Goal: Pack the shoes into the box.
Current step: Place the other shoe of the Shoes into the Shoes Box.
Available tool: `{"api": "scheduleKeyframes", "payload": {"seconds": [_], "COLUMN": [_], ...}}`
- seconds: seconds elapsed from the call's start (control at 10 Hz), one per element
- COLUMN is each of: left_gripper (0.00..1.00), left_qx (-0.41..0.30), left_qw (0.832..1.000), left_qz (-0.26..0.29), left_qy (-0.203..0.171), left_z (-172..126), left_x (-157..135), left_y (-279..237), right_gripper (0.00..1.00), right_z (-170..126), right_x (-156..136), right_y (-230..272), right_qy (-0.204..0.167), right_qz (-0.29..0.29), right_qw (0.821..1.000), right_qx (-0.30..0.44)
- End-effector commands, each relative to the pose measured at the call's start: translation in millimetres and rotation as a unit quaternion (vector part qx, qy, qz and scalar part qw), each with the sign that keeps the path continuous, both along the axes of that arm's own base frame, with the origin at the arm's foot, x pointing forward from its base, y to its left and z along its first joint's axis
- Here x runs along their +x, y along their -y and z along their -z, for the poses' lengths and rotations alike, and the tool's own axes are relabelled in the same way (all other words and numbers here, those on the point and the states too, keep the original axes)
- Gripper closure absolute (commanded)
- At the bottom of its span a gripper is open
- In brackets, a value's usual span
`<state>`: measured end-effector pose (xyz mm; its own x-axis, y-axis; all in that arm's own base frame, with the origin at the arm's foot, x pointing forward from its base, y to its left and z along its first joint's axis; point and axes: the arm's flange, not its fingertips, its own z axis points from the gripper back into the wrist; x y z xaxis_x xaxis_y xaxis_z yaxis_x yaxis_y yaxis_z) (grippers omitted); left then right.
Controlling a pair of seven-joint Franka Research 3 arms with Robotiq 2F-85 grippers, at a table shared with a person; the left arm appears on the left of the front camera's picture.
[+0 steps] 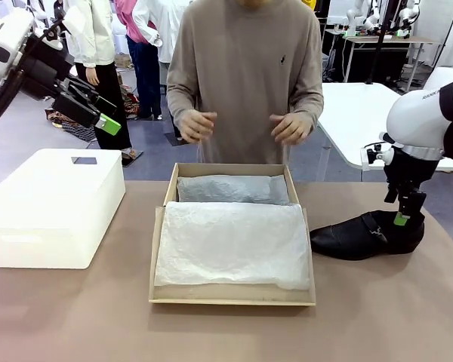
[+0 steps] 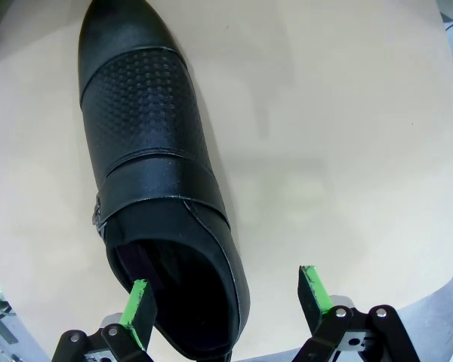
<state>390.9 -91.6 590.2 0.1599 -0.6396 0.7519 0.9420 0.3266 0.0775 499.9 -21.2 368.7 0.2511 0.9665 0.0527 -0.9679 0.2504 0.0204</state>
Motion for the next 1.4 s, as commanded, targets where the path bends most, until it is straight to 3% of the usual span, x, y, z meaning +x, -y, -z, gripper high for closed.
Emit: {"api": "scheduleKeyframes", "payload": {"seconds": [0.0,0.5,0.8,0.9,1.3], "left_gripper": [0.00,0.00,0.00,0.00,0.00], "left_qx": [-0.008,-0.008,-0.008,-0.008,-0.008], "left_qw": [1.000,1.000,1.000,1.000,1.000], "left_qz": [0.011,0.011,0.011,0.011,0.011], "left_qy": [0.008,0.008,0.008,0.008,0.008], "left_z": [1,1,1,1,1], "left_x": [1,1,1,1,1], "left_y": [-1,-1,-1,-1,-1], "right_gripper": [0.00,0.00,0.00,0.06,0.73], "right_z": [6,18,25,25,23], "right_x": [4,15,17,18,17], "right_y": [0,0,-1,-1,0], "right_qy": [0.015,0.006,-0.019,-0.027,-0.043], "right_qz": [-0.017,-0.017,-0.018,-0.016,-0.006], "right_qw": [1.000,1.000,0.999,0.999,0.999], "right_qx": [0.017,0.020,0.026,0.027,0.017]}}
